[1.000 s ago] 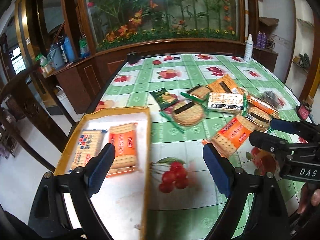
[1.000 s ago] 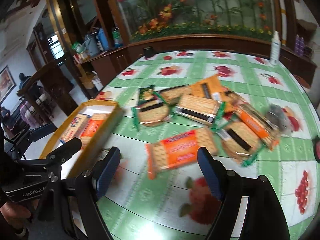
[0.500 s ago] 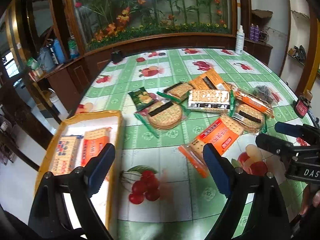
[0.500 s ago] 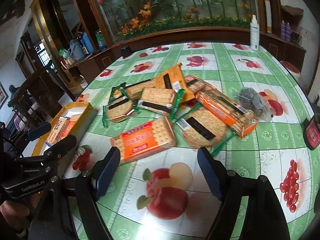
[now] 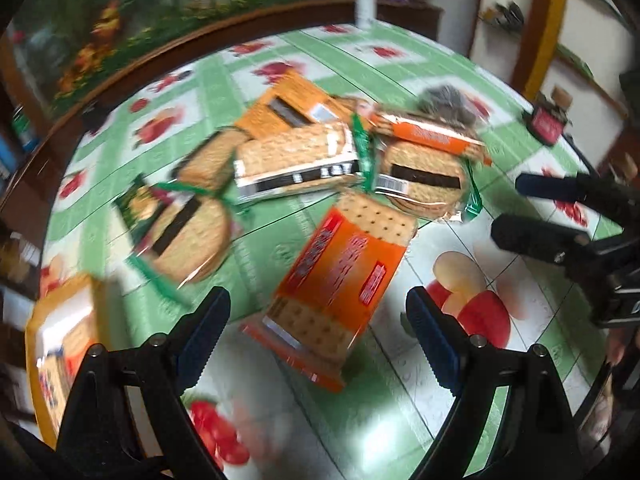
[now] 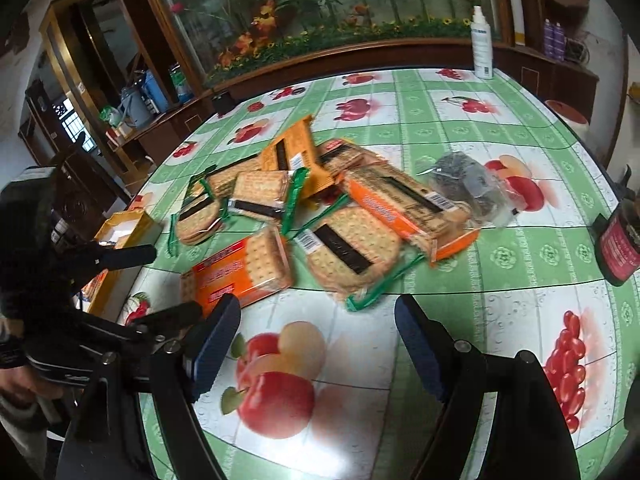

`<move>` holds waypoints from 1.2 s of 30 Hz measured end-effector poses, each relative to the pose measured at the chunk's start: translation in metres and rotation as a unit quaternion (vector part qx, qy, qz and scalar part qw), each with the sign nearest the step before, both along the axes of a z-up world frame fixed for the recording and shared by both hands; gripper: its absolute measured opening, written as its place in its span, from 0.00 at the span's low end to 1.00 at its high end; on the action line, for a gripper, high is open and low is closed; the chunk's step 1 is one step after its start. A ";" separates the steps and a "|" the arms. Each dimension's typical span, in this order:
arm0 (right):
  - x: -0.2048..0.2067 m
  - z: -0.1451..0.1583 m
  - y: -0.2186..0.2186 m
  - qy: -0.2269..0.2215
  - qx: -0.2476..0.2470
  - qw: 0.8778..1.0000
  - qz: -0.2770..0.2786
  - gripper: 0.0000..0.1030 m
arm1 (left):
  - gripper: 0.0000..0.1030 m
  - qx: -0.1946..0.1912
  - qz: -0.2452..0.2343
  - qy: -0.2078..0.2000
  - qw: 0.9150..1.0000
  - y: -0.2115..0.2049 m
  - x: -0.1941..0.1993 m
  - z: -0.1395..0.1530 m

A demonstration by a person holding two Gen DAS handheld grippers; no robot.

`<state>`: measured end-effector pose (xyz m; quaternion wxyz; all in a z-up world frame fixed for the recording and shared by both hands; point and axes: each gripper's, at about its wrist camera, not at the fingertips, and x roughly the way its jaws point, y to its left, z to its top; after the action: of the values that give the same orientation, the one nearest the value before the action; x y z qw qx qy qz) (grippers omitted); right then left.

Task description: Organize snacks

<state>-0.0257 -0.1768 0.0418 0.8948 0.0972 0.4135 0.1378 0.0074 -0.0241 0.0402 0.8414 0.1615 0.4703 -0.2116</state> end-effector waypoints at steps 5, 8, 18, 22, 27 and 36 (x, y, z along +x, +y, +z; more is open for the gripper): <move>0.008 0.001 -0.009 0.006 -0.011 1.000 -0.011 0.78 | 0.87 -0.011 -0.030 0.036 0.999 -0.013 0.017 -0.016; 0.015 0.007 -0.009 0.000 -0.022 1.000 -0.007 0.78 | 0.79 -0.016 -0.031 0.038 0.999 -0.016 0.021 -0.023; 0.051 0.024 0.028 -0.039 -0.089 0.993 0.070 0.78 | 0.61 -0.027 0.002 0.043 0.999 0.005 0.010 -0.021; 0.068 0.026 0.059 -0.062 -0.131 0.981 0.130 0.78 | 0.59 -0.035 0.034 0.049 0.998 0.028 -0.001 -0.021; 0.092 0.010 0.103 -0.081 -0.215 0.951 0.208 0.78 | 0.58 -0.040 0.063 0.045 0.996 0.048 -0.013 -0.016; 0.109 -0.017 0.135 -0.065 -0.307 0.912 0.265 0.67 | 0.58 -0.047 0.080 0.046 0.995 0.054 -0.017 -0.015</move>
<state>0.0834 -0.0420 0.0245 0.8361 -0.3049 0.3866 0.2421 -0.0101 0.0300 0.0252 0.8397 0.0738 0.5095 -0.1729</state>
